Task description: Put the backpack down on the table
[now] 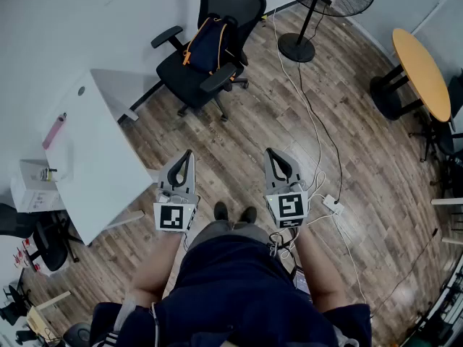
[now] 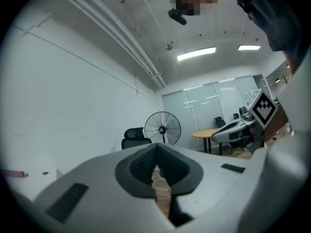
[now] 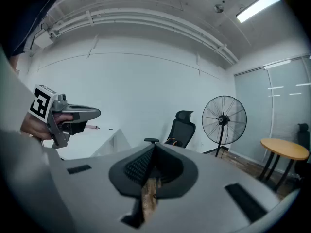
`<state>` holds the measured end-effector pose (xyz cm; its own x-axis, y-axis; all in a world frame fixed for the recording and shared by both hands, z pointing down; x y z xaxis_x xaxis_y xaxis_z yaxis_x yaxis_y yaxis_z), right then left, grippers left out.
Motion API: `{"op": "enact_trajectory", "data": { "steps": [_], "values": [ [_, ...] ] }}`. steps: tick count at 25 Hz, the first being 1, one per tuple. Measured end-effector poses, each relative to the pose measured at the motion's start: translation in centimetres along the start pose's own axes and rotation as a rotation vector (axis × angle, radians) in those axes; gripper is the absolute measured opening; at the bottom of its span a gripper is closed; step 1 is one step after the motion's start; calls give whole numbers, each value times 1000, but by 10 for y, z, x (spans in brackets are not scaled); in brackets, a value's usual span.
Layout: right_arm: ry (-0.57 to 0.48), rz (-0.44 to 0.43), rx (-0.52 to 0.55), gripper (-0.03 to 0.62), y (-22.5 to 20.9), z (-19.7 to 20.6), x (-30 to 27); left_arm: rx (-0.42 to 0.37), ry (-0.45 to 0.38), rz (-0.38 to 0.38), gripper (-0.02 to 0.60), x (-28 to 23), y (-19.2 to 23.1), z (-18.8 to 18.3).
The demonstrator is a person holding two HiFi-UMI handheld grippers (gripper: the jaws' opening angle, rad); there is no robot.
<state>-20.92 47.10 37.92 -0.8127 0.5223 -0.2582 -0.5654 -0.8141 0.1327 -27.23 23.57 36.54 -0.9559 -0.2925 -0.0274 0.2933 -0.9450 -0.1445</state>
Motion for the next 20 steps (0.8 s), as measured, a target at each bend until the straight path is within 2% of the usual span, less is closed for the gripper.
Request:
{"op": "enact_trajectory", "data": {
  "steps": [20],
  "values": [
    [-5, 8, 6, -2, -1, 3, 3, 19, -9, 24, 3, -5, -3, -2]
  ]
}}
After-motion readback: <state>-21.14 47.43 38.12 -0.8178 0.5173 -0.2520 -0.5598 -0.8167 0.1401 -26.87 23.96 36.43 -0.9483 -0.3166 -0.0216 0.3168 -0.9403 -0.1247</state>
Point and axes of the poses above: the fingertips, and each gripper's own axes: x backward along the fingers, y to its left, z out of its underside, the point moved 6 cm from there along x, backward along the fingers, and after that the axes turned 5 degrees about z, right-handed, at the moved point
